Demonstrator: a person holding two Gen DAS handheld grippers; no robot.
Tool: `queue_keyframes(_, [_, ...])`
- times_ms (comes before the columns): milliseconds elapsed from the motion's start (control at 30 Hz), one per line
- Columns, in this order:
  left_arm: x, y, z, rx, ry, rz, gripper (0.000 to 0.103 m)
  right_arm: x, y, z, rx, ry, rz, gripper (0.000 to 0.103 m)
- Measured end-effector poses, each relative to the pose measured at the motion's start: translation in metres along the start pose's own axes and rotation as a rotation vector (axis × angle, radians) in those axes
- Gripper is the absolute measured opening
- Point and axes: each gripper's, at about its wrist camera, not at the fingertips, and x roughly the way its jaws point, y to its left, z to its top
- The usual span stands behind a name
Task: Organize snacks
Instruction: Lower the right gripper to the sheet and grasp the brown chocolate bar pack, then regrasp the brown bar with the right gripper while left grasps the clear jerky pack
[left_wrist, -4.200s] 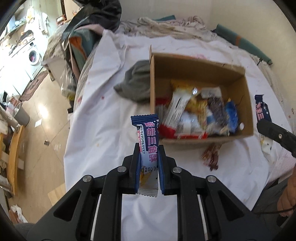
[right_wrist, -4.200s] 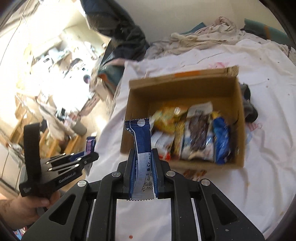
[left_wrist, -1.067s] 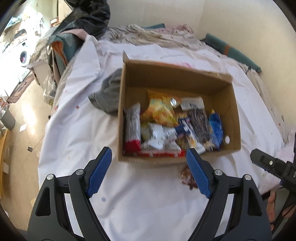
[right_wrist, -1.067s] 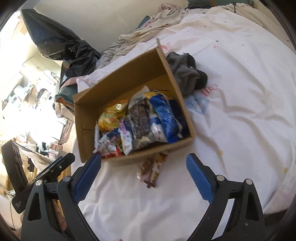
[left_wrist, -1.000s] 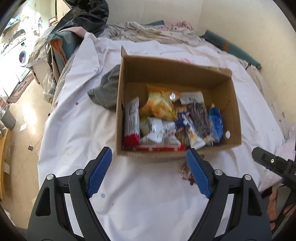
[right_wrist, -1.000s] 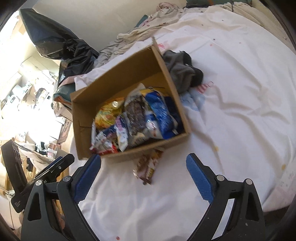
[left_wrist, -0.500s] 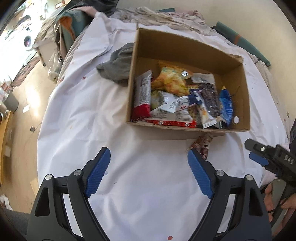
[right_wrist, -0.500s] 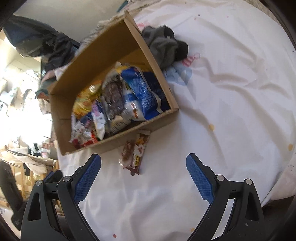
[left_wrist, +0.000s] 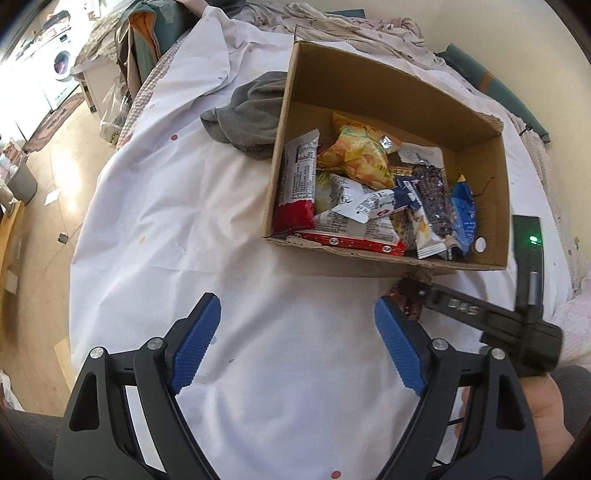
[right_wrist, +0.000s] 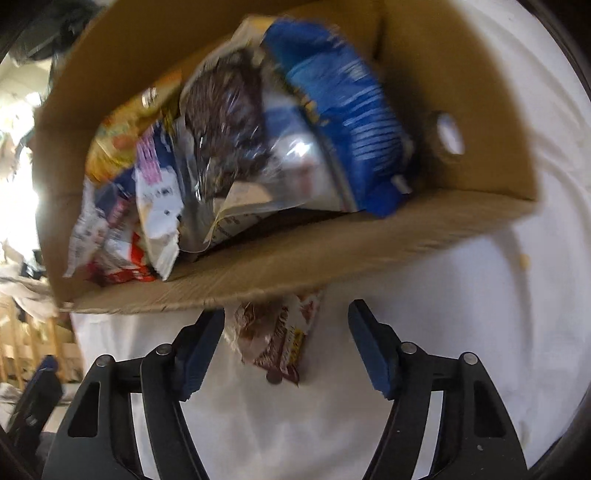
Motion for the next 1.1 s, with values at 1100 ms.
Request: queue_keyframes(1100, [0.004,0.027,-0.006,-0.076,0.022,0.066,0.083,-0.03,-0.004,-0.063,-0.016,0.065,0.177,0.044])
